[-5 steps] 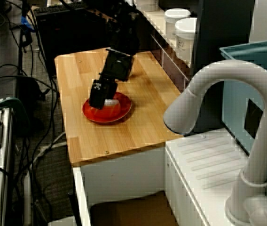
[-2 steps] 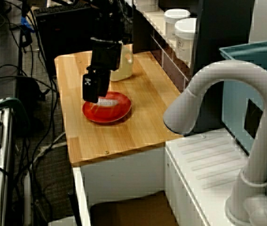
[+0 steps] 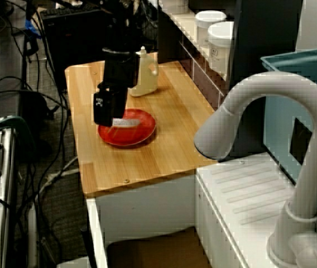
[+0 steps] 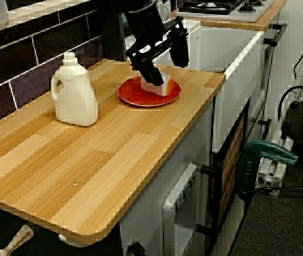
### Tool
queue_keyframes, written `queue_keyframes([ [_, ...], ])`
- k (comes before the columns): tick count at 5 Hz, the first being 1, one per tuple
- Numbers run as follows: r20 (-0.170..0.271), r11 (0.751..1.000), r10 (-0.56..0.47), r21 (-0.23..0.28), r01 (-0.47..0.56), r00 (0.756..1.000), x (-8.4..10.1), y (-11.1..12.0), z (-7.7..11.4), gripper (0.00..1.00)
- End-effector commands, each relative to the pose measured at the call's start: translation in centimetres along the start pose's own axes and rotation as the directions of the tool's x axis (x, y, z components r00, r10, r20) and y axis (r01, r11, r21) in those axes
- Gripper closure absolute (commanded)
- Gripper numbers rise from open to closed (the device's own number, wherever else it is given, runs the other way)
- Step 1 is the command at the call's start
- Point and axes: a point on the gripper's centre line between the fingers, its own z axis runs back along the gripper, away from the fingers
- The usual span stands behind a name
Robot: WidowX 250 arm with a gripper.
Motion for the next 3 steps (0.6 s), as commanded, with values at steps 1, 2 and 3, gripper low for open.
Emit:
queue_keyframes([
  [1, 0.051, 0.998, -0.029, 0.049, 0.026, 0.998, 0.17, -1.19, 1.64, 0.00],
  [2, 0.055, 0.998, -0.027, 0.050, 0.024, 0.998, 0.25, -1.43, 1.90, 0.00],
  [3, 0.055, 0.999, -0.024, 0.049, 0.021, 0.998, 0.41, -1.36, 1.75, 0.00],
])
